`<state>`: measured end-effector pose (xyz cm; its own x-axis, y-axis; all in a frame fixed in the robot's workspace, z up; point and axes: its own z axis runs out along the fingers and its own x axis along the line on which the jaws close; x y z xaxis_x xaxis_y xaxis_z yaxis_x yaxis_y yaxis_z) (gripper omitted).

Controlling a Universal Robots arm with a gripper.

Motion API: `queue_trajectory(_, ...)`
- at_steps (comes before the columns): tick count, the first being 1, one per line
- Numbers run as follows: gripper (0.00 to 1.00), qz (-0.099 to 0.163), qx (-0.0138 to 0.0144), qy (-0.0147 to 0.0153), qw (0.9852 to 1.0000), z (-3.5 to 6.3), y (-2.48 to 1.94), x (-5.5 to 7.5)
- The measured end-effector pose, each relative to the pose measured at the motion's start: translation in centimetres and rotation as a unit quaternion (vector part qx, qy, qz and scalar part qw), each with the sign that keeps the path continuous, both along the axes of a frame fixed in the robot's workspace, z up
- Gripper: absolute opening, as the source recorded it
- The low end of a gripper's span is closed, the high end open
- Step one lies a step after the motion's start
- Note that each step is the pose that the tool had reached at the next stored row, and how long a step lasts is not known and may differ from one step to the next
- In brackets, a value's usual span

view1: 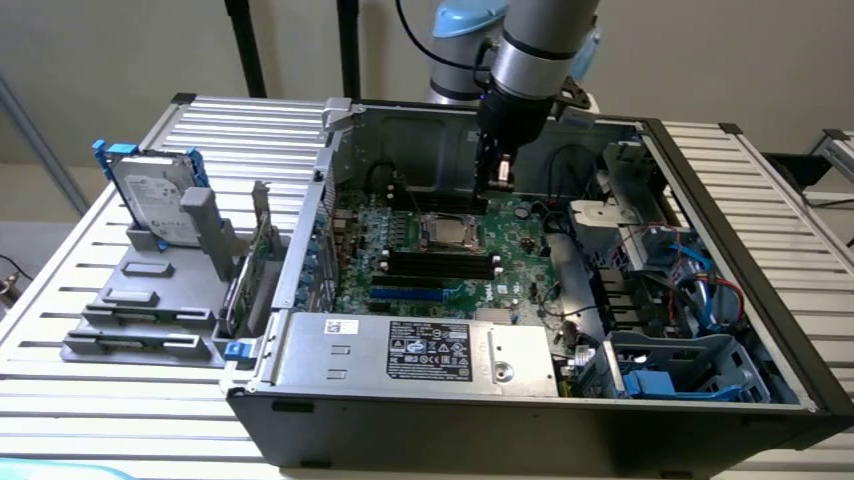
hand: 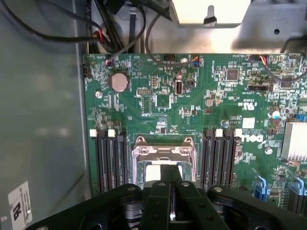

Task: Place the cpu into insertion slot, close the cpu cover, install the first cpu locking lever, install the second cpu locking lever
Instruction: 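Close the cpu cover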

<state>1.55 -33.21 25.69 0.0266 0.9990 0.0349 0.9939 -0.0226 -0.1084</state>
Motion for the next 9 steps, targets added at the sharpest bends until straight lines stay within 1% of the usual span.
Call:
queue_trajectory(3,0.11,0.001,0.0003,0.0001,1.0000,-0.01,-0.07,-0.7)
queue_trajectory(5,0.11,0.002,0.0009,0.0008,1.0000,-0.01,-0.11,-1.1)
queue_trajectory(6,0.11,0.003,0.0014,0.0015,1.0000,-0.01,-0.13,-1.2)
queue_trajectory(9,0.11,0.006,0.0030,0.0058,1.0000,-0.06,-0.15,-1.6)
